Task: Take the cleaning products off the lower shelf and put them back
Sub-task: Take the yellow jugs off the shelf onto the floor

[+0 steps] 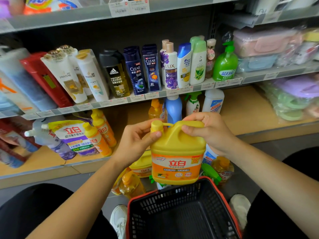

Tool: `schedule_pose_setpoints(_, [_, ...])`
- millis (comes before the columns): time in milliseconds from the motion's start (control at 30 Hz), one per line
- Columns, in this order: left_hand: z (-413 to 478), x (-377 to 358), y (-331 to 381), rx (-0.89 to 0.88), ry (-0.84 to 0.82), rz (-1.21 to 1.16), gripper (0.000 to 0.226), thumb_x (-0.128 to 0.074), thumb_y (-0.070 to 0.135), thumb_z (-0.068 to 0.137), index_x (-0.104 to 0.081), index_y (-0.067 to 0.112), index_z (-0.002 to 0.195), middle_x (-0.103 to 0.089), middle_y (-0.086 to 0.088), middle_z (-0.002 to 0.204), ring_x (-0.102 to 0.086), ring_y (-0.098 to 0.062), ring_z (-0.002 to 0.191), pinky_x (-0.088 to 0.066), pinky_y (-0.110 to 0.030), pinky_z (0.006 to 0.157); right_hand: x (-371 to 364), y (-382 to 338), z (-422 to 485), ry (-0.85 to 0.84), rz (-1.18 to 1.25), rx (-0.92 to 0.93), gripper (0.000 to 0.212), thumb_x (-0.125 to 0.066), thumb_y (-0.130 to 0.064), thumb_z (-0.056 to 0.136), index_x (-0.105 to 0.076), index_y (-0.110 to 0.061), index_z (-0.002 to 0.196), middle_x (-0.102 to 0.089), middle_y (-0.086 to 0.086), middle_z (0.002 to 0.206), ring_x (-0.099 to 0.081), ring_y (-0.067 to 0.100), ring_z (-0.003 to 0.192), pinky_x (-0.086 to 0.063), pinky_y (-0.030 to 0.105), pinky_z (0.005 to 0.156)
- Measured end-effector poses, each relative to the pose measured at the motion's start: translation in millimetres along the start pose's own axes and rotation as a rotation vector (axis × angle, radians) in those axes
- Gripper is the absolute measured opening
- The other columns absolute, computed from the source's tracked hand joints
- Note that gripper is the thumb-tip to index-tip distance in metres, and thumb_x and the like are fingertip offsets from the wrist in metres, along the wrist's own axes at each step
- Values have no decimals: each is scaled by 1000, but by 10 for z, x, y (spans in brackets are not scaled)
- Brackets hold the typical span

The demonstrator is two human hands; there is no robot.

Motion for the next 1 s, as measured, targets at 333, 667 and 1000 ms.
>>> schedule_pose_setpoints(333, [78,20,27,99,-96,-39,35,-65,13,88,-65,7,123,-76,-3,109,-69,-16,105,-58,-31,87,101,-27,78,-68,-44,18,25,-83,-23,66,-79,-16,89,-77,9,87,-73,20,82,-60,32,73])
schedule_pose_setpoints(667, [-31,-125,-72,-36,197,193,41,-74,29,87,-69,14,125,-72,-6,122,-66,-23,119,-54,-52,99,67,9,97,-7,-84,81,28,-81,-24,65,-76,-13,91,-77,4,85,-73,18,81,-60,30,73])
schedule_pose_setpoints(1000, [54,-7,-270,215,32,-32,83,-77,54,79,-48,19,148,-63,5,139,-58,-9,129,-52,-28,104,182,12,155,109,16,35,23,-79,-25,67,-79,-19,90,-76,7,92,-72,21,89,-60,34,80])
Point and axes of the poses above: each hand's wrist, its own z-axis towards the middle knuckle, its own x-axis out of the back of the hand, y = z × x, the point moved 1 cm from there along z, towards the middle knuckle
